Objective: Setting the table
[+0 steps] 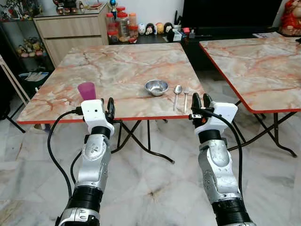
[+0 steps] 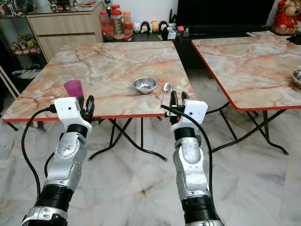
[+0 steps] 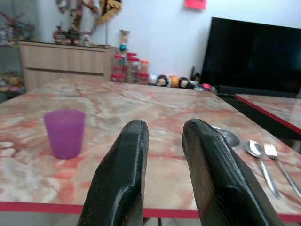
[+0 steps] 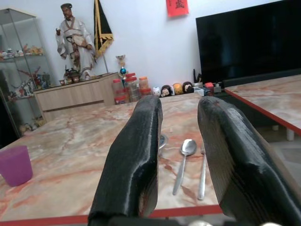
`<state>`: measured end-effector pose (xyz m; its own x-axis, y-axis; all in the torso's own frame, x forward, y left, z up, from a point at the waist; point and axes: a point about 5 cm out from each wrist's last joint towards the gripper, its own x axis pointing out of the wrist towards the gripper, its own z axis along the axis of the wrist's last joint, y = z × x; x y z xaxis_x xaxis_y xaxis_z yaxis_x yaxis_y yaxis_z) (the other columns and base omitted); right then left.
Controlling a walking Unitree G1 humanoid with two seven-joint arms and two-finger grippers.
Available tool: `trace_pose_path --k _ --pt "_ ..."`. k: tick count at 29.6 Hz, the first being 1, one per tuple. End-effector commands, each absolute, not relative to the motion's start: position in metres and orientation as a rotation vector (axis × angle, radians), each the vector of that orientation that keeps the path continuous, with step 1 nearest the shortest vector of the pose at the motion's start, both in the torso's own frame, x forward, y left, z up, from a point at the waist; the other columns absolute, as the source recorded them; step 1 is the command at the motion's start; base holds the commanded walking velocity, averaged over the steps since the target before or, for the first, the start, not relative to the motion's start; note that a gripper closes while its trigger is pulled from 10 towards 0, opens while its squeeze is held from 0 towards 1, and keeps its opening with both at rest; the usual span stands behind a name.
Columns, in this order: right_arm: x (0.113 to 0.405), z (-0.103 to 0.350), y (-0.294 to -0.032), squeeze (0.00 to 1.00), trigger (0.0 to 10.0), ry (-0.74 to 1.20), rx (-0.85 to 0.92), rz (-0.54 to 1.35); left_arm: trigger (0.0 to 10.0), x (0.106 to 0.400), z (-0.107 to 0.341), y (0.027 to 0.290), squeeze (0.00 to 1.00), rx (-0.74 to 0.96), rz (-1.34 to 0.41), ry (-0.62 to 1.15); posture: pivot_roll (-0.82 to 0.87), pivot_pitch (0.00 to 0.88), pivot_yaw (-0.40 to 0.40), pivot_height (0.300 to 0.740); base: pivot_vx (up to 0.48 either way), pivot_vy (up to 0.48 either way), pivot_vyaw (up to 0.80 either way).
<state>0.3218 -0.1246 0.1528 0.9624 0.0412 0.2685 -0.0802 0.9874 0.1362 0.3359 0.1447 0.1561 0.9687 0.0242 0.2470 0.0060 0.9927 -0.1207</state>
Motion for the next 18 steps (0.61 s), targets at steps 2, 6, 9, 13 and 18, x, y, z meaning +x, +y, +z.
trace_pose_path --k 2,6,9,13,18 --pt "0.323 0.148 -0.124 0.00 10.0 -0.242 0.148 0.067 10.0 0.336 0.151 0.140 0.00 -0.096 -0.021 -0.223 -0.03 0.000 0.025 0.740 0.244 0.000 -0.79" --pt "0.321 0.140 -0.126 0.00 10.0 -0.222 0.138 0.060 10.0 0.334 0.144 0.139 0.00 -0.072 -0.027 -0.203 -0.03 0.000 0.024 0.740 0.251 0.000 -0.10" --pt "0.321 0.139 -0.126 0.00 10.0 -0.219 0.140 0.058 10.0 0.334 0.144 0.139 0.00 -0.065 -0.029 -0.203 -0.03 0.000 0.022 0.740 0.251 0.000 0.00" --pt "0.322 0.139 -0.126 0.00 10.0 -0.215 0.143 0.058 10.0 0.334 0.144 0.139 0.00 -0.060 -0.026 -0.199 -0.03 0.000 0.022 0.740 0.255 0.000 0.00" --pt "0.322 0.139 -0.125 0.00 10.0 -0.215 0.143 0.061 10.0 0.334 0.144 0.138 0.00 -0.052 -0.034 -0.202 -0.03 0.000 0.024 0.740 0.315 0.000 0.00"
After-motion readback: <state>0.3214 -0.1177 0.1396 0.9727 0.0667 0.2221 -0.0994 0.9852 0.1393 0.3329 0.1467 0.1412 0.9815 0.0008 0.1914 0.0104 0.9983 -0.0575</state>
